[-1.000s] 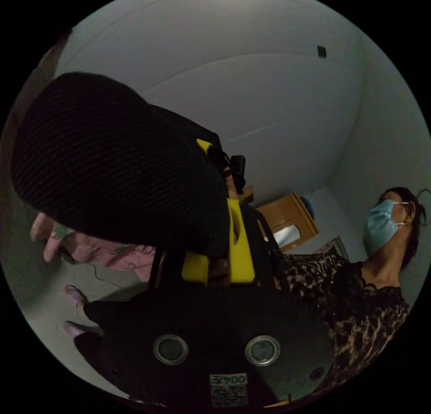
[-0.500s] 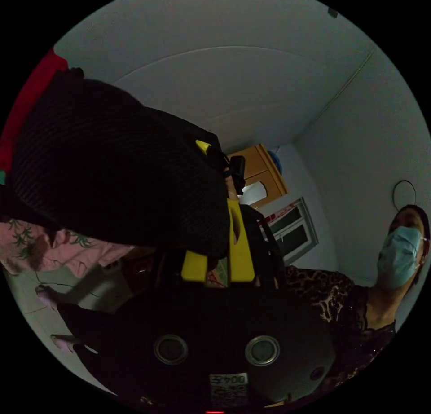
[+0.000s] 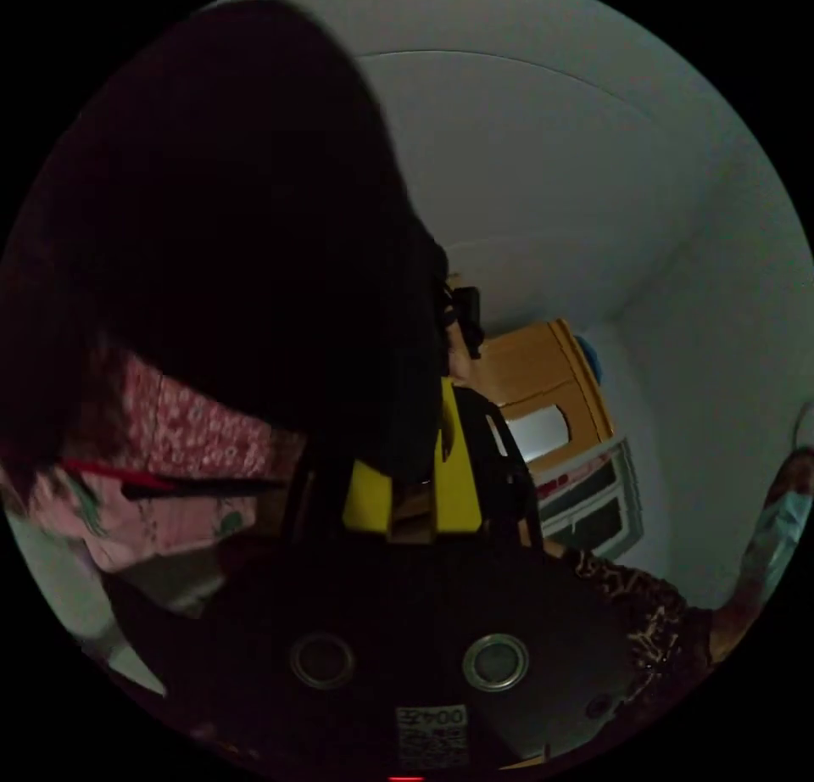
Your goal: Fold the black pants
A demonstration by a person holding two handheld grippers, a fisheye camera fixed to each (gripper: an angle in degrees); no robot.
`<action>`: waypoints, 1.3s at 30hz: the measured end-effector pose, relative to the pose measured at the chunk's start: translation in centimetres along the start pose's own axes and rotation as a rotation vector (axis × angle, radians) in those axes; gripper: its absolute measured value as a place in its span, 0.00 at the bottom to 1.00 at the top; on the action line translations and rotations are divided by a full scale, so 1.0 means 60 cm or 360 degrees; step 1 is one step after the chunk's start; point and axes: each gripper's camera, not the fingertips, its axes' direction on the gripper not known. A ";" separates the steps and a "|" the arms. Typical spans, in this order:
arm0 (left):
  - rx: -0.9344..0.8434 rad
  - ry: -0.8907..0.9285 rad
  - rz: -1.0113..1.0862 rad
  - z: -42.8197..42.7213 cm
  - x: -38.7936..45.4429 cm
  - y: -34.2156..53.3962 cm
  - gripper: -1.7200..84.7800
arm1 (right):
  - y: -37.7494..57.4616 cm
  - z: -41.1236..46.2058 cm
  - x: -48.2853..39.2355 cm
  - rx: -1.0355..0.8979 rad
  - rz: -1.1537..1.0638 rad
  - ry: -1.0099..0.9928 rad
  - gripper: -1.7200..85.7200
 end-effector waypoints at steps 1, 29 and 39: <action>-0.0030 -0.0038 -0.0156 0.034 -0.063 0.006 0.12 | 0.001 0.025 0.080 -0.0078 0.0145 0.0029 0.10; 0.0294 -0.0288 0.0149 -0.208 0.233 0.193 0.03 | 0.293 -0.313 0.150 0.0817 0.0269 0.0243 0.12; 0.1233 -0.0819 -0.0277 -0.662 0.377 0.572 0.02 | 0.519 -0.133 0.085 0.1111 0.0287 0.0070 0.09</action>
